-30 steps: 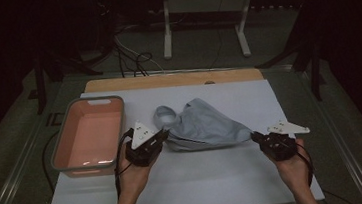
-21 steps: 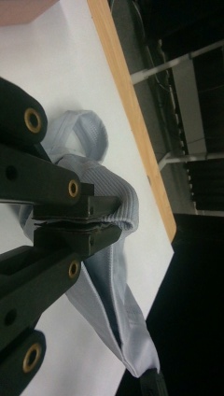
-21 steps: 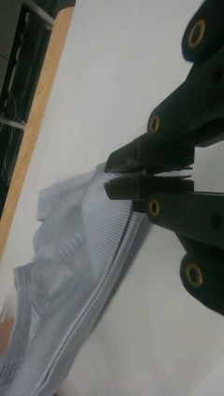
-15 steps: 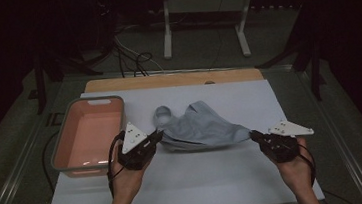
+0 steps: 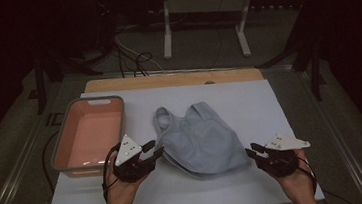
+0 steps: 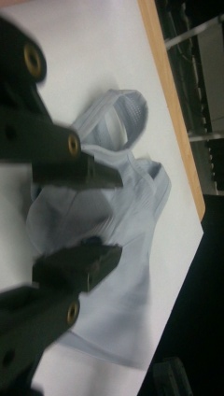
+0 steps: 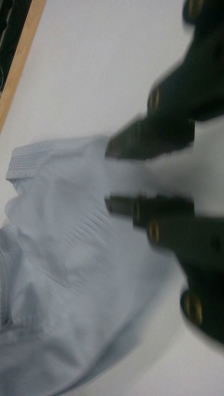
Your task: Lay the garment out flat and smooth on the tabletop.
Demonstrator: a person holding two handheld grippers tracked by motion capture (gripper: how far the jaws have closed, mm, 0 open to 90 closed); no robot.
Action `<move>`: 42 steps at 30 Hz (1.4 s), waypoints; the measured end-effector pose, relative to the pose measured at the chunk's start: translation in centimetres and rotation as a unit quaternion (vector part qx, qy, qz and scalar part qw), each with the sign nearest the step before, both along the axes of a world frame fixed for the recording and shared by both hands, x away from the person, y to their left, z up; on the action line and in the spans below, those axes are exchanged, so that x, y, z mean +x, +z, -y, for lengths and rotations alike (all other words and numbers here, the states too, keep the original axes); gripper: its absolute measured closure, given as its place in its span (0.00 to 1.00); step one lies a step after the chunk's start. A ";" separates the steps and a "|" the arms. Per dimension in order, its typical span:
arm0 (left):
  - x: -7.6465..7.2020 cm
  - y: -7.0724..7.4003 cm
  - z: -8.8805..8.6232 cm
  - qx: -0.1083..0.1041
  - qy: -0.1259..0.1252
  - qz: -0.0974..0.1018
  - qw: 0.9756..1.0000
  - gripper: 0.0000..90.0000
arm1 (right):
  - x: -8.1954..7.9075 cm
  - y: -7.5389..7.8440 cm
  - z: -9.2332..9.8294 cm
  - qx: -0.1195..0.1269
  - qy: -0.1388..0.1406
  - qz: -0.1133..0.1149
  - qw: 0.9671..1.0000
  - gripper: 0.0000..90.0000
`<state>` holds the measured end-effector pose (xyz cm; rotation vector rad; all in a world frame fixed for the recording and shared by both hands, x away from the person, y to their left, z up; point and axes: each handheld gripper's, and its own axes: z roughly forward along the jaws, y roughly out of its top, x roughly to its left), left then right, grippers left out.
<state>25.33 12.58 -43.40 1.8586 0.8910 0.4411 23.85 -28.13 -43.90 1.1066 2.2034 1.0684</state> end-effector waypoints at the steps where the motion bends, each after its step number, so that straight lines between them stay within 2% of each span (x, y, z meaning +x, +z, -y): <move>1: 0.1 0.0 0.1 0.001 0.003 -0.001 1.000 0.60 | 0.2 0.0 0.1 0.001 -0.003 -0.002 1.000 0.64; 3: 0.3 -0.2 0.2 0.004 0.011 -0.006 1.000 0.55 | 0.5 -0.1 0.1 0.001 -0.009 0.001 1.000 0.56; 7: 0.8 -0.4 0.3 -0.006 0.025 -0.007 1.000 0.49 | 1.4 -0.7 0.0 -0.001 -0.018 -0.009 1.000 0.47; 13: 1.6 -0.7 0.6 -0.004 0.034 -0.015 0.999 0.46 | 2.9 -1.6 -0.2 -0.004 -0.030 -0.020 0.999 0.40; 18: 2.7 -0.9 0.7 0.002 0.045 -0.024 0.999 0.47 | 4.1 -2.3 -0.5 -0.007 -0.035 -0.025 0.999 0.40; 22: 3.2 -1.5 1.1 0.012 0.041 -0.040 0.998 0.51 | 4.6 -2.6 -0.9 -0.011 -0.036 -0.028 0.999 0.40; 26: 2.9 -2.7 1.4 0.023 0.025 -0.060 0.998 0.55 | 5.0 -2.9 -1.1 -0.015 -0.036 -0.031 0.999 0.40; 31: 2.3 -4.4 1.5 0.038 0.014 -0.088 0.995 0.59 | 5.3 -3.2 -1.1 -0.019 -0.039 -0.037 0.998 0.40; 37: 1.8 -5.2 1.5 0.049 0.003 -0.107 0.993 0.64 | 5.6 -3.8 -0.9 -0.023 -0.045 -0.045 0.998 0.41; 42: 1.6 -5.3 1.3 0.051 0.000 -0.107 0.993 0.66 | 5.8 -4.4 -0.8 -0.025 -0.043 -0.058 0.997 0.45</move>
